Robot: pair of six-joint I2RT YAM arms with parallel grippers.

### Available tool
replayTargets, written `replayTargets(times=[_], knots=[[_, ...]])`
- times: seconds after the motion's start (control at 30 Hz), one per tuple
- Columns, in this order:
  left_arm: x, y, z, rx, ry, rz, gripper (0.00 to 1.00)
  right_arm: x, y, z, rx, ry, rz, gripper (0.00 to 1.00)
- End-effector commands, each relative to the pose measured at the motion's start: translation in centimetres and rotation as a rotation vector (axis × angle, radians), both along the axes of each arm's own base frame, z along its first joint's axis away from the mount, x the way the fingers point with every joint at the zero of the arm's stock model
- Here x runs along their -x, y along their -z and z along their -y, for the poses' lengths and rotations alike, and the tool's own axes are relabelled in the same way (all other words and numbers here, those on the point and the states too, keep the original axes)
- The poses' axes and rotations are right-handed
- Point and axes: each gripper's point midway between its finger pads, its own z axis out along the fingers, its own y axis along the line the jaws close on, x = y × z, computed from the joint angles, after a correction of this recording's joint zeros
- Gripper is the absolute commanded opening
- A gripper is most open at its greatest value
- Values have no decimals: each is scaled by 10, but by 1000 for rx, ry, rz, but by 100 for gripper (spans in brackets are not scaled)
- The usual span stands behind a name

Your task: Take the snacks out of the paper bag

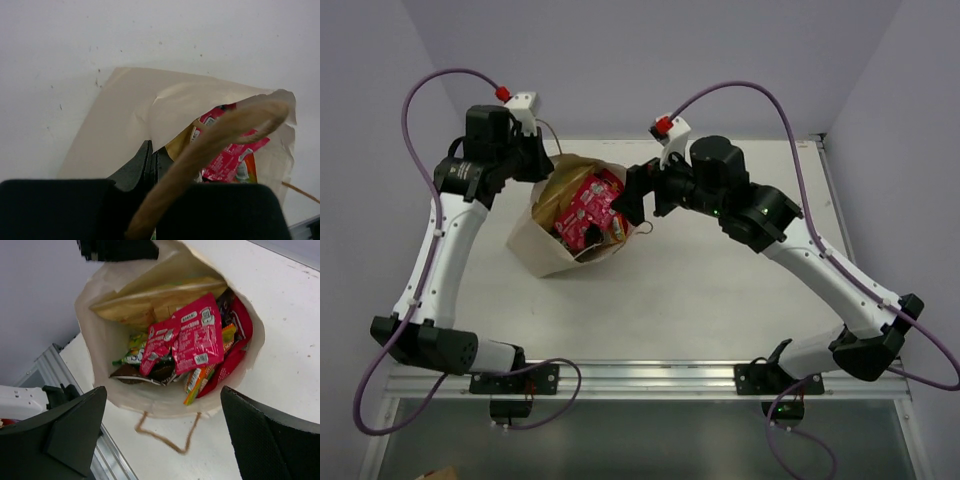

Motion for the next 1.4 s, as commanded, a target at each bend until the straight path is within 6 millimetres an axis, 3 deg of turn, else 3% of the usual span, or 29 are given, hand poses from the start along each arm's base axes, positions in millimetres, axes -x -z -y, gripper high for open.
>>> replayTargets(times=[0.0, 0.07, 0.1, 0.37, 0.6, 0.8, 1.0, 1.13, 1.2, 1.23, 1.33, 1.37], knots=[[35, -37, 19, 20, 48, 144, 0, 7, -61, 14, -62, 71, 102, 99], [43, -19, 26, 17, 66, 112, 0, 10, -60, 9, -46, 49, 91, 98], [49, -19, 30, 17, 75, 120, 0, 10, -60, 6, -45, 40, 89, 97], [66, -8, 45, 19, 130, 122, 0, 4, 30, -19, 82, -30, -40, 90], [72, 7, 58, 38, 174, 86, 0, 1, 73, -29, 101, -31, -105, 88], [72, 2, 61, 60, 171, 94, 0, -16, 113, -25, 156, 55, -152, 84], [71, 1, 60, 60, 167, 97, 0, -18, 132, -24, 153, 74, -172, 82], [71, 2, 61, 60, 166, 94, 0, -23, 143, -23, 167, 91, -163, 90], [71, 2, 61, 60, 166, 92, 0, -22, 144, -24, 166, 79, -163, 85], [70, 2, 60, 59, 165, 94, 0, -20, 145, -26, 162, 65, -168, 76], [69, 3, 59, 51, 157, 94, 0, -18, 137, -27, 137, 53, -152, 61], [68, 3, 58, 43, 153, 95, 0, -17, 135, -27, 136, 50, -148, 48]])
